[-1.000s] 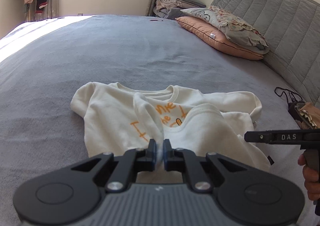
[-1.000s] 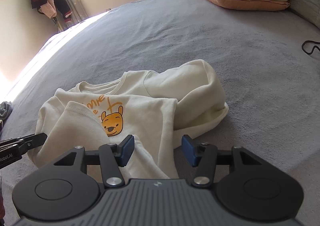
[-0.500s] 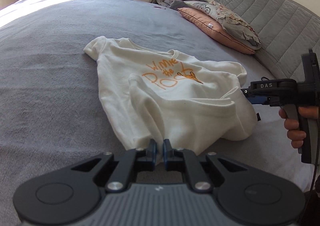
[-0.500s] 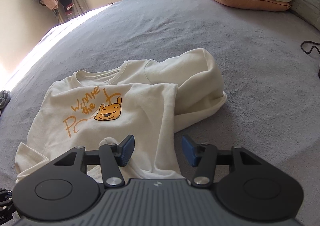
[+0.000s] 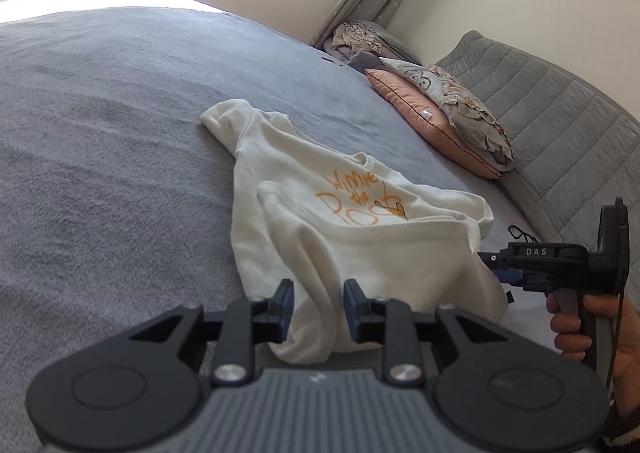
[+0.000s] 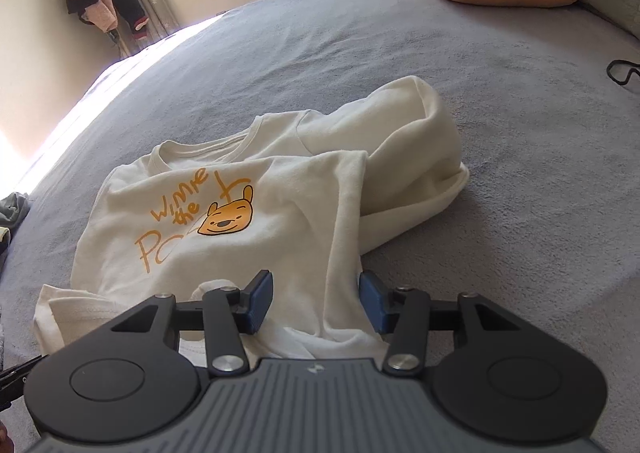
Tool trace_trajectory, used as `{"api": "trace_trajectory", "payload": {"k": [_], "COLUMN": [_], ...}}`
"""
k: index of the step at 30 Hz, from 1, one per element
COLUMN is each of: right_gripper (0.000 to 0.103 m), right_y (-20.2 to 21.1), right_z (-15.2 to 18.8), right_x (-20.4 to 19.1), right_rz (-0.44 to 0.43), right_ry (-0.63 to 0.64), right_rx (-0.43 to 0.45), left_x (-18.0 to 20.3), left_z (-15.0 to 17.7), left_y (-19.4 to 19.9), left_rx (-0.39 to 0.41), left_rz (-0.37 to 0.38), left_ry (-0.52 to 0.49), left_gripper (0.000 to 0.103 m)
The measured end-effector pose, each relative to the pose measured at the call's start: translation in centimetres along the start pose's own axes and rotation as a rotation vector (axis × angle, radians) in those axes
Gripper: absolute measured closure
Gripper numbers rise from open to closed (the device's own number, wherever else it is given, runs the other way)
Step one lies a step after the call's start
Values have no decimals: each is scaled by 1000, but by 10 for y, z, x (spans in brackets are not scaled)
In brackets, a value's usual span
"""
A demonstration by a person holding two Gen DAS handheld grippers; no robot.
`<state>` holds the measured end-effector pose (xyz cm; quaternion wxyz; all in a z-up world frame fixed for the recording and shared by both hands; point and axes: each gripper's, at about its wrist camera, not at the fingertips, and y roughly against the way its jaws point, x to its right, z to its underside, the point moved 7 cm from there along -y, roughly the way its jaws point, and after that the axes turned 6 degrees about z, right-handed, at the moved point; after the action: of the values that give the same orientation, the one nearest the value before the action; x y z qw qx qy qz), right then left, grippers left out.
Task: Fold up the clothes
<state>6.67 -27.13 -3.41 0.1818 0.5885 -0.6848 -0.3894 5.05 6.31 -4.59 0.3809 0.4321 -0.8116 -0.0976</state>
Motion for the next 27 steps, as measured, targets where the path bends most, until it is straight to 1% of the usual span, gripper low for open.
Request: {"api": "trace_trajectory", "payload": {"k": [1, 4, 8, 10, 15, 18, 21, 24, 27], "right_gripper": [52, 52, 52, 52, 52, 52, 52, 52, 52], "right_y": [4, 15, 21, 22, 22, 21, 23, 27, 33], "right_z": [0, 4, 7, 7, 5, 5, 6, 9, 11], "right_x": [2, 7, 4, -3, -22, -32, -38, -42, -46], "right_rz": [-1, 14, -5, -18, -55, -29, 15, 60, 98], "right_ry": [-5, -14, -16, 1, 51, 106, 161, 210, 287], "right_rx": [13, 40, 54, 69, 87, 80, 76, 79, 105], "left_x": [-3, -11, -11, -10, -15, -17, -17, -13, -10], "left_z": [-1, -3, -8, -10, -21, -24, -23, -22, -22], "left_y": [0, 0, 1, -2, -17, -25, -32, -34, -36], "left_rx": [5, 9, 10, 9, 9, -8, -38, -55, -64], "left_rz": [-7, -31, -27, -33, -31, -48, -88, -118, -137], "left_ry": [4, 25, 35, 29, 53, 53, 53, 26, -2], "left_gripper": [67, 65, 64, 64, 64, 64, 65, 66, 66]}}
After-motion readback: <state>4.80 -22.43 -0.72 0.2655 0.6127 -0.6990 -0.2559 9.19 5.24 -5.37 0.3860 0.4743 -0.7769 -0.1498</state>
